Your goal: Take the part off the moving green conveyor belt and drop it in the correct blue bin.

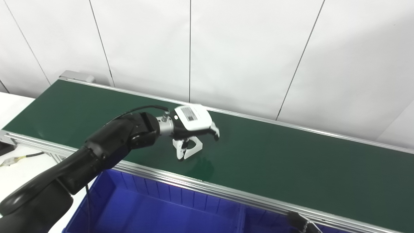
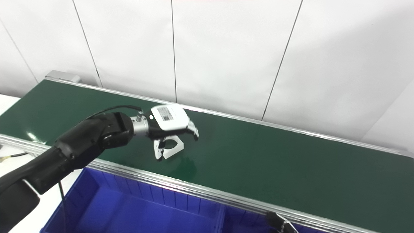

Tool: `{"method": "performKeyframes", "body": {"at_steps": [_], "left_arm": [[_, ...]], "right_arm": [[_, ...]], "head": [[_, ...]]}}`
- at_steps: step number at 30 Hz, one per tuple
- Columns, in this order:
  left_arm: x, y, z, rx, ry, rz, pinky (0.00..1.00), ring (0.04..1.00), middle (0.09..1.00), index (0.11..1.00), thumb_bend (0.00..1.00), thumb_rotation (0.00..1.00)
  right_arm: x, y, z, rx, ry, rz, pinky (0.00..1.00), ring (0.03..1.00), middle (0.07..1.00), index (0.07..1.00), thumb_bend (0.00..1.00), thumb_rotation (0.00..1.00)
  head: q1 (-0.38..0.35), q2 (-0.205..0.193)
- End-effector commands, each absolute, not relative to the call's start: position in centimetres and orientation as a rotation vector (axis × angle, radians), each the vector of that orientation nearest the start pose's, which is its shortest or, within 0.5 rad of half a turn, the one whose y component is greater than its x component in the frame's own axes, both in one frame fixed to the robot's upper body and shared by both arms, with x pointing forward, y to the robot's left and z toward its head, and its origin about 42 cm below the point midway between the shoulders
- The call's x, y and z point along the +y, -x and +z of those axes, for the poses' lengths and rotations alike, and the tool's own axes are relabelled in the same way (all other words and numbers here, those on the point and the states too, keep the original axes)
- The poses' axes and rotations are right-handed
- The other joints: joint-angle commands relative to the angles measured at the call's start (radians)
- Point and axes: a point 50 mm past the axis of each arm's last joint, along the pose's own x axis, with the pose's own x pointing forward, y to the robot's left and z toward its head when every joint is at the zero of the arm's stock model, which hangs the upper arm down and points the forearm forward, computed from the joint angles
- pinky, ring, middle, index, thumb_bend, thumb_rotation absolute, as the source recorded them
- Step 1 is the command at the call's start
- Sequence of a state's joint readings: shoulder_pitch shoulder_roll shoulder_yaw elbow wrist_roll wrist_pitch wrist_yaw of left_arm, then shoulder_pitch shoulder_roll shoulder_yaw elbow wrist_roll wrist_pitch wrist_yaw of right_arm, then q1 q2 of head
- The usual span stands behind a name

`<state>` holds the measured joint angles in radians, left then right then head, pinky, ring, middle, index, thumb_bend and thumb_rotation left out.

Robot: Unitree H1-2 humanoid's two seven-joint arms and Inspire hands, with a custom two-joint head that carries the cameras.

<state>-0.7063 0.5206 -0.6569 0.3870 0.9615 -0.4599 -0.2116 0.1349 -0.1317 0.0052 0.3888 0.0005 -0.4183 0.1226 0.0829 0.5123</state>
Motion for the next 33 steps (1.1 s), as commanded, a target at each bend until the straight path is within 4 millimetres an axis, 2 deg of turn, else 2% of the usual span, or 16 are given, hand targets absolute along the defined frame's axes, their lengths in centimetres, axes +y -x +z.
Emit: {"method": "performKeyframes", "body": {"at_steps": [1,7,12,16,20,25,33], "left_arm": [[20.7,-46.1,22.5,-0.641,-1.796,-0.862,0.67,0.744,0.785,0.749,1.0,0.07],[19.6,-46.6,21.3,-0.631,-1.818,-0.894,0.69,0.76,0.792,0.759,1.0,0.06],[19.2,-46.9,19.6,-0.589,-1.801,-0.903,0.74,0.786,0.816,0.778,1.0,0.05],[18.8,-47.0,18.9,-0.621,-1.805,-0.84,0.71,0.78,0.815,0.766,1.0,0.02],[18.4,-47.2,18.6,-0.669,-1.81,-0.778,0.69,0.778,0.821,0.77,1.0,0.08],[18.1,-47.5,18.4,-0.643,-1.782,-0.758,0.7,0.779,0.822,0.774,1.0,0.08],[17.0,-47.8,16.6,-0.58,-1.779,-0.676,0.73,0.807,0.848,0.801,1.0,0.04]], "right_arm": [[-25.9,-21.3,0.3,0.021,0.124,0.117,0.73,0.789,0.839,0.798,1.0,0.26],[-25.7,-21.1,0.3,0.02,0.12,0.113,0.73,0.788,0.837,0.798,1.0,0.26],[-25.5,-21.0,0.3,0.021,0.118,0.108,0.74,0.785,0.833,0.796,1.0,0.27],[-25.3,-20.9,0.3,0.022,0.113,0.107,0.74,0.785,0.834,0.794,1.0,0.26],[-25.1,-20.8,0.3,0.021,0.118,0.103,0.73,0.78,0.833,0.792,1.0,0.26],[-24.9,-20.7,0.3,0.02,0.132,0.101,0.73,0.785,0.833,0.795,1.0,0.29],[-24.4,-20.4,0.3,0.019,0.131,0.096,0.72,0.778,0.834,0.793,1.0,0.27]], "head": [[-0.002,0.002],[-0.009,0.006],[-0.021,0.008],[-0.028,0.005],[-0.033,0.007],[-0.043,0.011],[-0.056,0.014]]}}
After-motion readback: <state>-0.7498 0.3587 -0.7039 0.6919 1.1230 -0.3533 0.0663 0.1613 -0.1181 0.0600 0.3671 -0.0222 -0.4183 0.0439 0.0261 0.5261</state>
